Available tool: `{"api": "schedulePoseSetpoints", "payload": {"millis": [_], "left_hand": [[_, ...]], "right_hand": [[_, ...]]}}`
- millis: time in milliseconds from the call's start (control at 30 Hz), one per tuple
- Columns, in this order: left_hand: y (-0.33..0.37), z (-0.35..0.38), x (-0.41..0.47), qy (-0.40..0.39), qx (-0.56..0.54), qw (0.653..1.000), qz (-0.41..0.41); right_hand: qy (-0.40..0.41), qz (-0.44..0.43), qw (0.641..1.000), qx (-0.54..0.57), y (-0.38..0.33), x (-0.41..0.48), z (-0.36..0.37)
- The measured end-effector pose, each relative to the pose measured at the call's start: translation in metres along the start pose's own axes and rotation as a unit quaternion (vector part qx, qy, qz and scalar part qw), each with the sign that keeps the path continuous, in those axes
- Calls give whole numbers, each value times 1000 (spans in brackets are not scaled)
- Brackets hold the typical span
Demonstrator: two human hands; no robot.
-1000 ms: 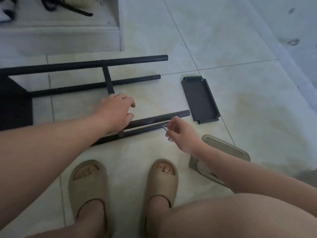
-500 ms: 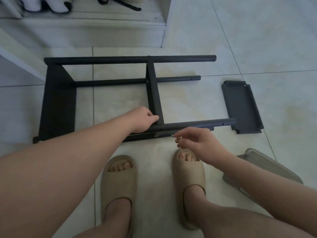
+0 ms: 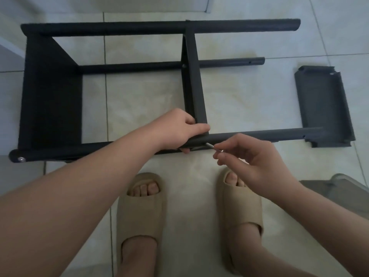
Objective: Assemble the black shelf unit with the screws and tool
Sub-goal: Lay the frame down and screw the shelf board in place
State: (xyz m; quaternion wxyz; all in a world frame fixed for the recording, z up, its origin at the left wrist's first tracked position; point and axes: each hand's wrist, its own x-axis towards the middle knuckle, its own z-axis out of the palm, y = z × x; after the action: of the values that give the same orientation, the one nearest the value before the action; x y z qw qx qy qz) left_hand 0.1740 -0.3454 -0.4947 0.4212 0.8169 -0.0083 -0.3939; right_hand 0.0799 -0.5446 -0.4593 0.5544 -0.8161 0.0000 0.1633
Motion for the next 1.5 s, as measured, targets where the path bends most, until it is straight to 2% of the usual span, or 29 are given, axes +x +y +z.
{"api": "schedulePoseSetpoints", "payload": {"millis": [533, 667, 867, 1033, 1500], "left_hand": [[1, 7, 1, 42, 35, 998, 17], [2, 6, 1, 35, 45, 998, 16], [4, -1, 5, -39, -17, 999, -8], [2, 6, 3, 5, 44, 999, 1], [-2, 5, 4, -2, -13, 1000, 9]], "right_hand": [[30, -30, 998, -40, 12, -4, 17], [32, -38, 995, -81, 15, -3, 19], [71, -143, 978, -132, 9, -5, 17], [56, -134, 978, -150, 15, -3, 18], [70, -142, 968, -196, 12, 13, 30]]}}
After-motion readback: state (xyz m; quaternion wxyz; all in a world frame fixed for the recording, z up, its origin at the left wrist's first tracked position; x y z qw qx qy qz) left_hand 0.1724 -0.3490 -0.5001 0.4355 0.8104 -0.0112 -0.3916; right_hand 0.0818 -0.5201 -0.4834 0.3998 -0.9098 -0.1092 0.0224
